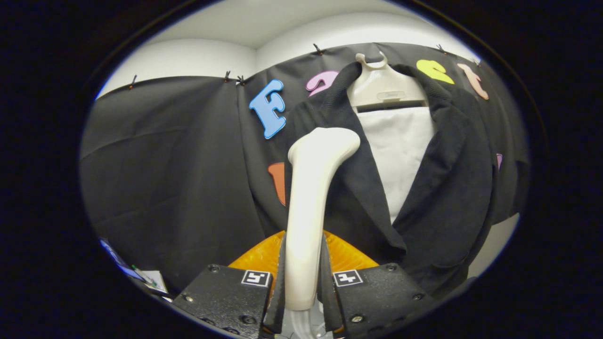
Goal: Iron the clothes twice with a garment steamer, once on the left side and once on the right side.
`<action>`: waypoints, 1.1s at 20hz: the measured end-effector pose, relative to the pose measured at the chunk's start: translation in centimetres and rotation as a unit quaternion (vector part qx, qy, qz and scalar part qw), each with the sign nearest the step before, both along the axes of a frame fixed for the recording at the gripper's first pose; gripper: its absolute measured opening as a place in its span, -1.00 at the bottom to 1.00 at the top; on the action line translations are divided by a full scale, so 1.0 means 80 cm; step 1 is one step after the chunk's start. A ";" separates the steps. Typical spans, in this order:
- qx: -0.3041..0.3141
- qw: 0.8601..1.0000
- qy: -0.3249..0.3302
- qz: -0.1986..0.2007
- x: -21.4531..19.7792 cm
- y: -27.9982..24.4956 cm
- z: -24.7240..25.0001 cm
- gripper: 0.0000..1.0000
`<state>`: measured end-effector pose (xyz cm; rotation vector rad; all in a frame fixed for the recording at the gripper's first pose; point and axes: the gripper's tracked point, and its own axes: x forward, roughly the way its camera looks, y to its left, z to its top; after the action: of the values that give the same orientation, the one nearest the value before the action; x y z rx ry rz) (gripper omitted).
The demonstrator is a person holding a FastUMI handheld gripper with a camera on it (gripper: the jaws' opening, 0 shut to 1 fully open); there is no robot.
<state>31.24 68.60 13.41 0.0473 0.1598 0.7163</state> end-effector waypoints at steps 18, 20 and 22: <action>-0.042 0.998 0.056 -0.011 -0.019 -0.043 -0.112 -0.29; -0.046 0.997 0.062 -0.010 -0.018 -0.042 -0.123 -0.29; -0.050 0.996 0.070 -0.004 -0.018 -0.039 -0.134 -0.29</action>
<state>29.84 65.44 2.70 0.0031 0.3292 0.6965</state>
